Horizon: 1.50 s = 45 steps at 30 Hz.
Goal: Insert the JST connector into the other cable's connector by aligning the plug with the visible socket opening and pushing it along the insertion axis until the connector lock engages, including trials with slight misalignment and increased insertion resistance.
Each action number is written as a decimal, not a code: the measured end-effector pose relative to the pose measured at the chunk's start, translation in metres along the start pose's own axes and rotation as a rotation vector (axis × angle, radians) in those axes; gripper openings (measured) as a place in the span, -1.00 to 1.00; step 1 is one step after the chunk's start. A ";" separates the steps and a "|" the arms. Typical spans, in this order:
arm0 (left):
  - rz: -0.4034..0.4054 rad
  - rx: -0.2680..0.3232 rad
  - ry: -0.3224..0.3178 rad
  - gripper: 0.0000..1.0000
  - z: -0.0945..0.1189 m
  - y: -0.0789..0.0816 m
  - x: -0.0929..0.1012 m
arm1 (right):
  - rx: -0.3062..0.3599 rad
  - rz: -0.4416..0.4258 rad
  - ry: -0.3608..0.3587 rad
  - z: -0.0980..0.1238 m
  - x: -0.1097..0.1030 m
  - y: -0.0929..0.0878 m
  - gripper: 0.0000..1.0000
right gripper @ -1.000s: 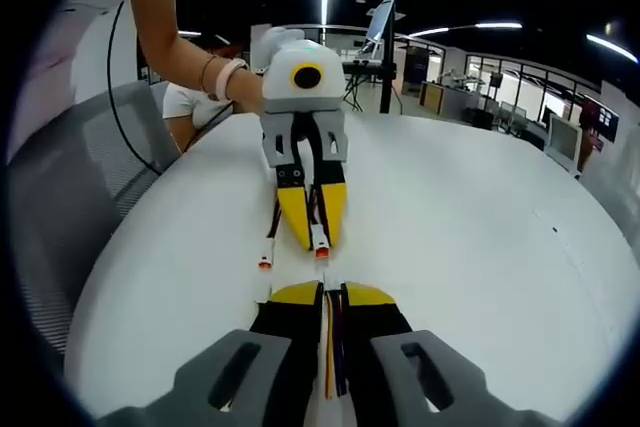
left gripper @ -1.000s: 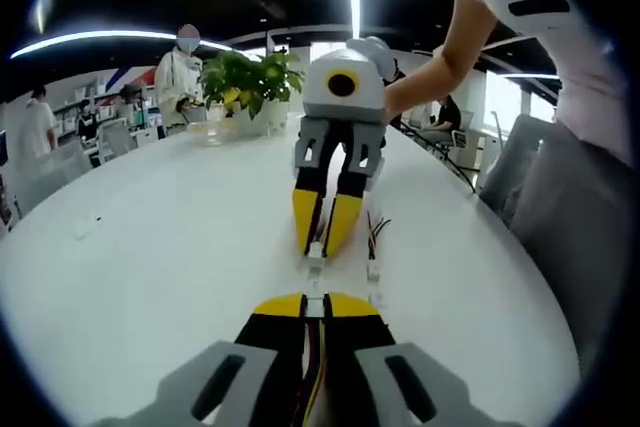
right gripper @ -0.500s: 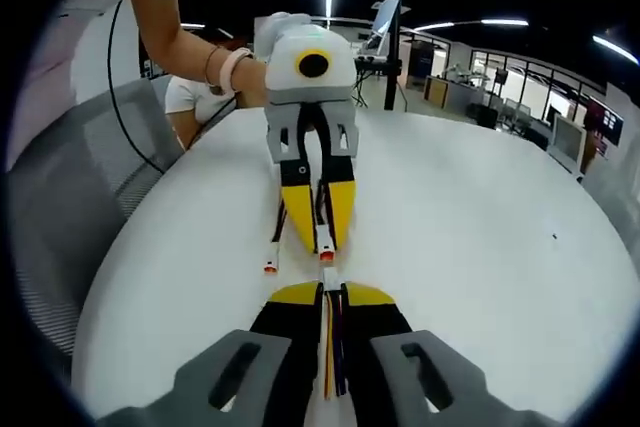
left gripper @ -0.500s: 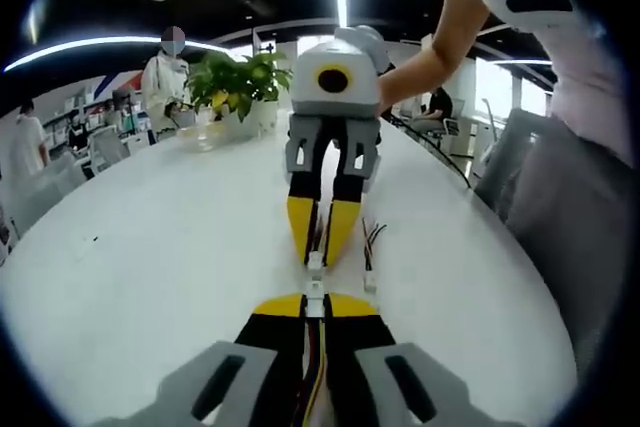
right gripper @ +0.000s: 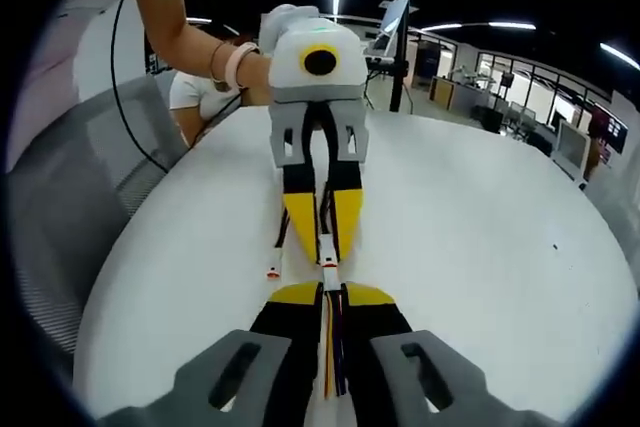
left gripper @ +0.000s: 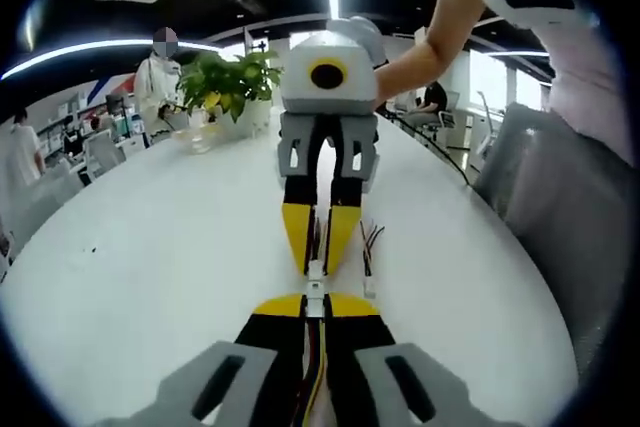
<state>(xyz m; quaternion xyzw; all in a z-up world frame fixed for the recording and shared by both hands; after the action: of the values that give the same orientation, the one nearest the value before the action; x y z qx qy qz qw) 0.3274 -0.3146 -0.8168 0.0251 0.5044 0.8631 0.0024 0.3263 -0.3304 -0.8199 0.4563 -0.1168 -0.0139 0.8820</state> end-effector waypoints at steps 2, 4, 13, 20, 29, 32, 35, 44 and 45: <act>0.000 0.008 -0.007 -1.00 0.000 0.001 0.001 | -0.001 0.001 0.002 -0.001 0.000 0.000 -0.92; 0.001 0.008 -0.003 -1.00 0.001 0.001 0.000 | -0.006 0.002 0.005 -0.001 -0.001 -0.001 -0.92; -0.002 0.002 -0.004 -1.00 0.001 0.000 -0.001 | -0.014 0.001 0.010 -0.002 -0.002 -0.002 -0.92; -0.018 -0.018 -0.011 -1.00 0.001 -0.001 -0.001 | -0.016 0.020 0.018 -0.003 -0.003 -0.003 -0.93; -0.023 -0.021 -0.024 -1.00 -0.003 -0.001 -0.001 | -0.021 0.011 0.028 -0.003 -0.003 -0.006 -0.93; -0.019 -0.030 -0.043 -1.00 -0.006 -0.001 0.001 | -0.031 0.003 0.040 -0.002 -0.006 -0.007 -0.93; -0.026 -0.039 -0.047 -1.00 -0.008 -0.002 0.002 | -0.041 0.011 0.042 -0.002 -0.007 -0.009 -0.93; -0.037 -0.034 -0.049 -1.00 -0.013 0.001 0.002 | -0.031 0.020 0.046 -0.001 -0.007 -0.007 -0.94; -0.038 -0.031 -0.051 -1.00 -0.014 0.002 0.002 | -0.033 0.017 0.052 0.000 -0.008 -0.006 -0.94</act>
<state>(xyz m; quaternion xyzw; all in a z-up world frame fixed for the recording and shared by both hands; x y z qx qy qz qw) 0.3249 -0.3279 -0.8221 0.0376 0.4910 0.8698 0.0318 0.3194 -0.3327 -0.8267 0.4408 -0.0974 0.0038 0.8923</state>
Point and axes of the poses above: the point that each gripper's makers call its tool centre point, and the gripper's own axes: z roughly backward along the fingers, x roughly to its right, y roughly out of its top, the point moved 1 cm from there along z, roughly backward along the fingers, and after that the axes turned 14 degrees about -y, right-handed, at the moved point
